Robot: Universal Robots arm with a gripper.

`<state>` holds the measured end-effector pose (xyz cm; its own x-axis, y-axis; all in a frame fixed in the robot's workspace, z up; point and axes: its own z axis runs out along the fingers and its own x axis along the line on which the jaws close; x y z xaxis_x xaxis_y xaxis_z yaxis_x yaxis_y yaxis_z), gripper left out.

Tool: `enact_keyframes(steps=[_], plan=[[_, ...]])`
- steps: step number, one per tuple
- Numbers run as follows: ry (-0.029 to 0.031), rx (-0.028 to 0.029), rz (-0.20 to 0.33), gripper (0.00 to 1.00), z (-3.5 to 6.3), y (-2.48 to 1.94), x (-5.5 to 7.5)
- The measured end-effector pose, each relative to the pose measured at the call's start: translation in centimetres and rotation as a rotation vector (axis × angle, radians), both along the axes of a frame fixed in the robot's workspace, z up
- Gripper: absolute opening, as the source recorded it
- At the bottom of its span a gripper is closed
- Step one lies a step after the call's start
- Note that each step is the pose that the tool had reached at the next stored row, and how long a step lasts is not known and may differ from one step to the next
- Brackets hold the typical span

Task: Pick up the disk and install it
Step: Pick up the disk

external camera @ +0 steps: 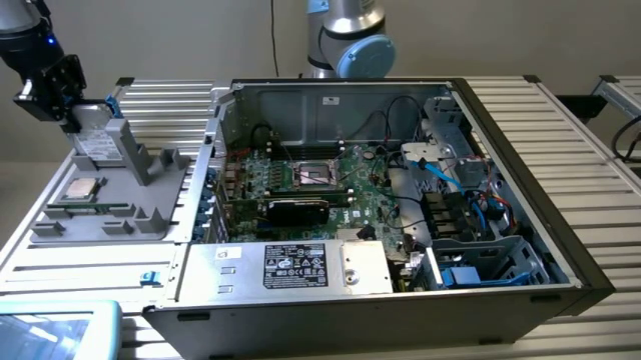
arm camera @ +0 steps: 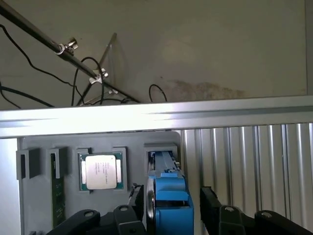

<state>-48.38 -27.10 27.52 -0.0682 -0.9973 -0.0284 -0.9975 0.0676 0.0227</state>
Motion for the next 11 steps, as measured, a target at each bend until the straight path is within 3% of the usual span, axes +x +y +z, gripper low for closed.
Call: enact_keyframes(steps=[1,3,5,11], plan=[[0.0000,0.0000,0.000,0.54,0.00,0.00,0.00],[0.0001,0.0000,0.000,0.42,0.00,0.00,0.00],[0.0000,0.0000,-0.001,0.38,0.00,0.00,0.00],[-0.0001,0.0000,-0.001,0.38,0.00,-0.14,0.00]])
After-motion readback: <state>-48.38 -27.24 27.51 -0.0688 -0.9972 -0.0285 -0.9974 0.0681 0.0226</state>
